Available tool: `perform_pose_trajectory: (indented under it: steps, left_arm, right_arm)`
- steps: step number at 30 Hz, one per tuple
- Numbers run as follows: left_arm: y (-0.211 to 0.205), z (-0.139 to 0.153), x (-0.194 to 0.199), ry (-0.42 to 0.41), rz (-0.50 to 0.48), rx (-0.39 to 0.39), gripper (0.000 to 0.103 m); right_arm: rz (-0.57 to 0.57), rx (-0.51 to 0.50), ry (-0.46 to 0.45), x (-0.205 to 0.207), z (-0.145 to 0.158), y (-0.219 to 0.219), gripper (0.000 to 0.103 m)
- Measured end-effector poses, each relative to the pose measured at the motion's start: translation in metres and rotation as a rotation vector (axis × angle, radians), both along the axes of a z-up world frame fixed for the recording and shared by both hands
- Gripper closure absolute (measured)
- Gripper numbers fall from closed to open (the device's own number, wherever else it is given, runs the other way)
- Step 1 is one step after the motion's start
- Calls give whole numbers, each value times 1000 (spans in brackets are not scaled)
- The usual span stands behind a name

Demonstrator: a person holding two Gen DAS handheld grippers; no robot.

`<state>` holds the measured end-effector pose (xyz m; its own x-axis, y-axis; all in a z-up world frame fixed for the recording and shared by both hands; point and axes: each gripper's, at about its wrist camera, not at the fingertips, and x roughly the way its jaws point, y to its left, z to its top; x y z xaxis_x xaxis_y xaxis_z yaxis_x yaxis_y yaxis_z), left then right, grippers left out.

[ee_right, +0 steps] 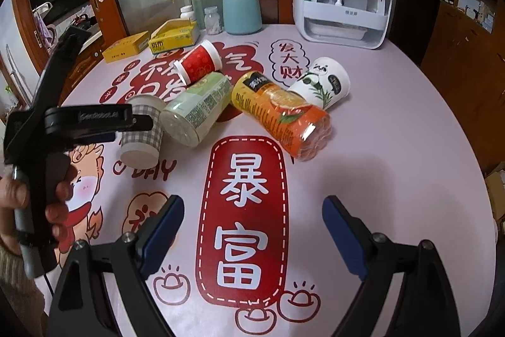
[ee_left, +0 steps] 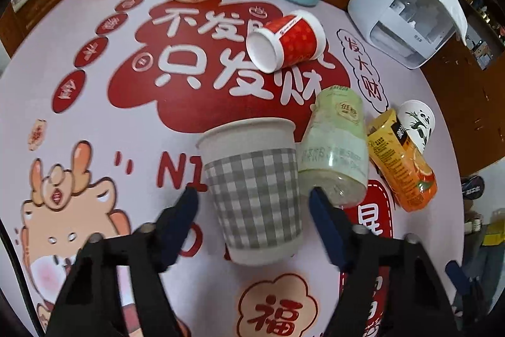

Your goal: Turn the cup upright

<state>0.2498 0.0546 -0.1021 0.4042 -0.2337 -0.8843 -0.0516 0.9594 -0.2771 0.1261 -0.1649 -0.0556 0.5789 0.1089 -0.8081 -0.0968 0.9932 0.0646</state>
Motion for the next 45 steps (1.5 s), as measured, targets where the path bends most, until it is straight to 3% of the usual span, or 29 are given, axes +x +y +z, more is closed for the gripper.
perform_pose_trajectory:
  steps: [3,12,24,37,45]
  left_arm:
    - [1,-6,5,7,-2,-28,42]
    - [-8,-1,2,0,-60,-10,45]
    - [-35,33,-82,-92,-224,-26,45]
    - [-52,2,-134,42,-218,-184,45]
    - [-55,-7,-141,54,-231,-172,43]
  right_arm:
    - [1,3,13,1,-5,-2,14]
    - [-8,-2,49,5,-20,-6,14]
    - [-18,0,73,-7,-22,-16,14]
    - [-5,44,131,-24,-29,-23,14]
    - [-10,82,169,-28,-36,-30,14]
